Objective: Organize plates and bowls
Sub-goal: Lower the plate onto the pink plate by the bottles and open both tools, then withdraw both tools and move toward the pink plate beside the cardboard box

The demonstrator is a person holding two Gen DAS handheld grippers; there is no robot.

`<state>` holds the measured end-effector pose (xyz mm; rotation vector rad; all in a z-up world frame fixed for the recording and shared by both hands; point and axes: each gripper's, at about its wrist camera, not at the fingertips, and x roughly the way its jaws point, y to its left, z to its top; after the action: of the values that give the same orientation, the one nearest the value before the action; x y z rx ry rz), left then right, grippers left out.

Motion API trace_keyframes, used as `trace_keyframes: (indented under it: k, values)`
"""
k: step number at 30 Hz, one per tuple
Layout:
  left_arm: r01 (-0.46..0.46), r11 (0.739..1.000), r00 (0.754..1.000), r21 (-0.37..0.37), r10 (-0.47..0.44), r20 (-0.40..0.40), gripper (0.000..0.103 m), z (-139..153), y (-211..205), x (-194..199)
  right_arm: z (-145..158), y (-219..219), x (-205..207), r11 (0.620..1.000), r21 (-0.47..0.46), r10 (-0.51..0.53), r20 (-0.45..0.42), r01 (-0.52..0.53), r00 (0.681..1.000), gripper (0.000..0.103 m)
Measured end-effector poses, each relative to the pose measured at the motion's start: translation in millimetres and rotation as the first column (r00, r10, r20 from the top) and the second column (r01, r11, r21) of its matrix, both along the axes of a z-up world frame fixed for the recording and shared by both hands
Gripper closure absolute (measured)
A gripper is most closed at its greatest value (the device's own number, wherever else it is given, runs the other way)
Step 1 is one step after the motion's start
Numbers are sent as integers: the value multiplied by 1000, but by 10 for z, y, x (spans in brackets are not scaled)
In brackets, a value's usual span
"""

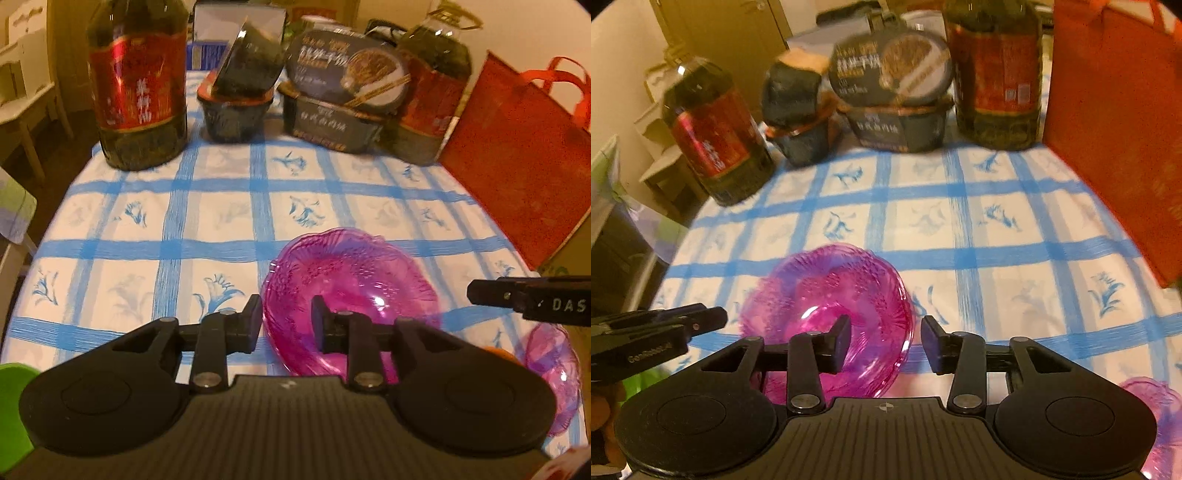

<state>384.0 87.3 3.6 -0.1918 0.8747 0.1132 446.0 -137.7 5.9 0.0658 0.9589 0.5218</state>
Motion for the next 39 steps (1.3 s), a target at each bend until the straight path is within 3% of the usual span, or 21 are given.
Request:
trace_keyframes:
  k: [5,12,20,27,39]
  values:
    - [10,1000,999,-21,-9,39,69,222,-168,-333,263,-186,-403,1000,-3,-24,31,24,999,46]
    - [34,999,994,-7,-33,108,43,490,-462,-965,416,-581,-1062,997,43,-60,22,59,998,29]
    - [20,999,989,27,-23,145,24,556,-732,-1689,375,-1055,-1845,987,75,-140,2,139,990,26]
    - [55,998,986,33,-60,155,22,485,-990,-2147,217,-1467,-2430,971,55,-230,-49,233,972,26]
    - [72,997,987,-37,-66,145,20,345,-1350,-2637,150,-1906,-2991,945,18,-327,-9,327,945,26]
